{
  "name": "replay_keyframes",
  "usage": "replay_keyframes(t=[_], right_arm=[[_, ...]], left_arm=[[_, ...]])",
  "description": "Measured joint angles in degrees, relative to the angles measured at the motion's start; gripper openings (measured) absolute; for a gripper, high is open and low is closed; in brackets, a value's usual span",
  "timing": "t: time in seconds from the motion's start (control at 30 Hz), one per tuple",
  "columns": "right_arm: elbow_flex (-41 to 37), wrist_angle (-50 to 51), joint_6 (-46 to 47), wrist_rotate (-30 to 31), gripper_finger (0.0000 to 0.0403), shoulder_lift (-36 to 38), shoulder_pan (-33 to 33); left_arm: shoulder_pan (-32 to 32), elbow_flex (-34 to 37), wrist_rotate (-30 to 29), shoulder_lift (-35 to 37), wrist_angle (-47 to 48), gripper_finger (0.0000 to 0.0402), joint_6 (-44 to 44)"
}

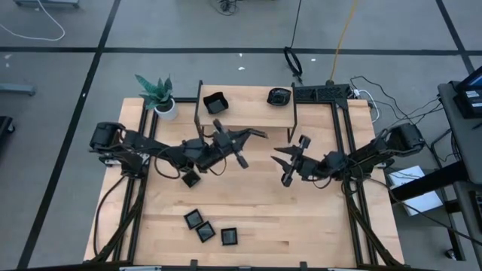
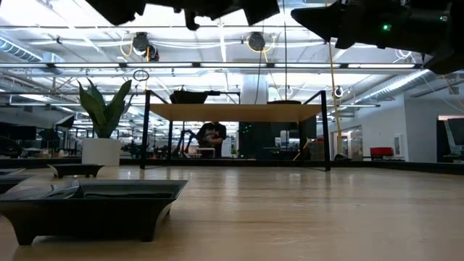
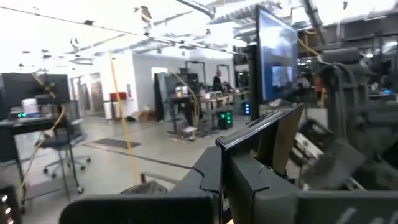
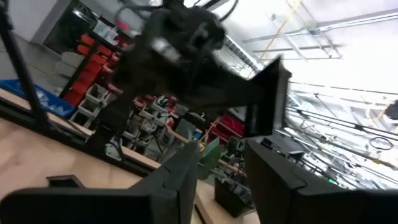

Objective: Pick & Place Mini shaped plates
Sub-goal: Put the black square plate on the shelf

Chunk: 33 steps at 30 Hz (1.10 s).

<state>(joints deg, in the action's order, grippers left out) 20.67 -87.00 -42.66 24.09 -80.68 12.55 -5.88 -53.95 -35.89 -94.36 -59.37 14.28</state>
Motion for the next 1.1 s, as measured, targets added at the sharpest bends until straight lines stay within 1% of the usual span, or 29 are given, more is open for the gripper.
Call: replay_keyframes(t=[0.07, 0.13, 0.23, 0.33, 0.4, 0.5, 0.57, 0.6, 0.63, 0.7, 0.87, 1.0, 1.1], right_arm=[[0.00, 0.67, -0.01, -0.03, 0.0126, 0.00, 0.38], [0.00, 1.30, 0.69, -0.14, 0.0129, 0.07, 0.45], [0.02, 6.27, 4.83, -0.24, 0.0132, 1.92, 0.42], [1.16, 17.88, 8.24, -0.61, 0.0132, 6.25, -0.13], [2.50, 28.98, 10.97, -1.90, 0.0132, 10.00, -0.76], [4.75, 45.52, 16.62, -7.63, 0.0132, 15.55, -2.48], [5.16, 52.30, 19.43, -12.60, 0.0132, 18.73, -3.78], [5.09, 54.38, 20.46, -14.15, 0.0132, 19.99, -4.29], [4.73, 55.28, 21.12, -15.29, 0.0132, 21.17, -4.80], [3.43, 55.73, 21.61, -15.28, 0.0132, 22.95, -5.28], [0.49, 54.45, 21.86, -15.22, 0.0132, 25.36, -5.89], [-0.32, 51.15, 21.37, -15.22, 0.0132, 25.86, -5.83], [-0.52, 50.84, 21.15, -15.22, 0.0132, 25.80, -5.82]], left_arm=[[0.89, 0.00, -1.66, 1.85, 3.33, 0.0010, -2.79], [2.65, 0.00, -2.27, 3.87, 9.06, 0.0008, -7.11], [6.40, 0.00, 1.29, 6.21, 17.08, 0.0005, -14.60], [10.97, 0.00, 7.11, 7.17, 24.55, 0.0009, -21.59], [14.29, 0.00, 11.56, 7.14, 28.93, 0.0007, -26.70], [18.45, 0.00, 18.50, 6.28, 32.71, 0.0005, -33.46], [20.29, 0.00, 21.05, 5.74, 34.50, 0.0008, -36.07], [21.03, 0.00, 21.16, 5.36, 34.84, 0.0008, -36.27], [21.78, 0.00, 21.35, 5.11, 34.59, 0.0007, -36.20], [23.47, 0.00, 21.66, 5.02, 34.35, 0.0005, -36.44], [26.58, -0.02, 28.26, 4.00, 34.49, 0.0010, -40.18], [26.55, 0.00, 27.77, 2.53, 34.65, 0.0005, -40.45], [26.64, -0.02, 26.87, 1.40, 35.00, 0.0012, -40.49]])
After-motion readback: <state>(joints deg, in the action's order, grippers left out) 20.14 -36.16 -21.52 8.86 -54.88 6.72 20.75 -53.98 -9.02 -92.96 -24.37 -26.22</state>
